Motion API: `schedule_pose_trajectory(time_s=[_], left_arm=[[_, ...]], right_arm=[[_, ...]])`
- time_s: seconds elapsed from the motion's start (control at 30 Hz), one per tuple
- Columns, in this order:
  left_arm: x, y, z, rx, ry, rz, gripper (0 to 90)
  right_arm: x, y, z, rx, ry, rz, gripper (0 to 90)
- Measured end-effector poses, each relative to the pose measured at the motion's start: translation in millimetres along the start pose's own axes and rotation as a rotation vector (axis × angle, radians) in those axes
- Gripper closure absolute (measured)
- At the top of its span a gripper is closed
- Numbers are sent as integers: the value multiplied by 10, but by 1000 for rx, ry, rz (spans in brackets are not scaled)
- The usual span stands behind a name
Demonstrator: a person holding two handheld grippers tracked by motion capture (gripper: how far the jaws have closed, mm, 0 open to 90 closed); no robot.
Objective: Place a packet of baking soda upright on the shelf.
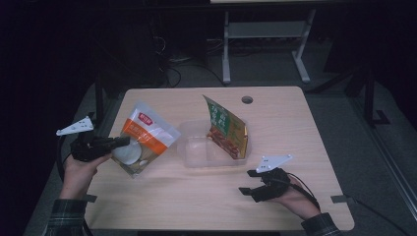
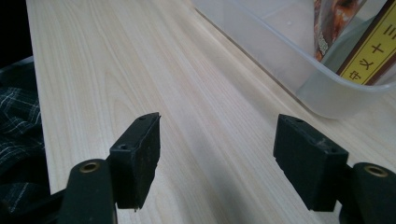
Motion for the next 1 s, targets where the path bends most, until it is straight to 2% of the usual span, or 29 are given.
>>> schedule_pose_trajectory(time_s=[0.07, 0.1, 0.13, 0.17, 0.3, 0.47, 0.7, 0.73, 1.0], left_arm=[[22, -91, 56, 16, 0, -17, 896], [22, -91, 56, 16, 0, -17, 896], [45, -165, 97, 27, -4, -30, 896], [45, -165, 97, 27, -4, -30, 896], [109, -323, 172, 37, -20, -55, 896], [215, -498, 218, 62, -9, -71, 896], [406, -737, 240, 78, -2, -114, 896], [427, -760, 240, 74, -7, -118, 896], [647, -989, 206, 71, -11, -167, 896]], right_arm=[[0, 31, 17, 11, -1, 10, 298], [0, 31, 17, 11, -1, 10, 298], [-5, 50, 34, 3, -8, 22, 278], [-5, 50, 34, 3, -8, 22, 278], [-13, 83, 79, 21, -21, 41, 230], [-12, 116, 103, 24, -33, 48, 239], [-38, 164, 160, 24, -83, 70, 238], [-49, 197, 197, 22, -106, 80, 221], [-44, 292, 351, 12, -165, 108, 235]])
Point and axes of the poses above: each handheld gripper's, and its own axes: x roughly forward along the jaws, z roughly out of its top, y roughly to its left, the point moved 6 cm from there along x, roughly forward along the jaws, and after that the axes turned 2 degrees about -z, right-handed, at the moved point
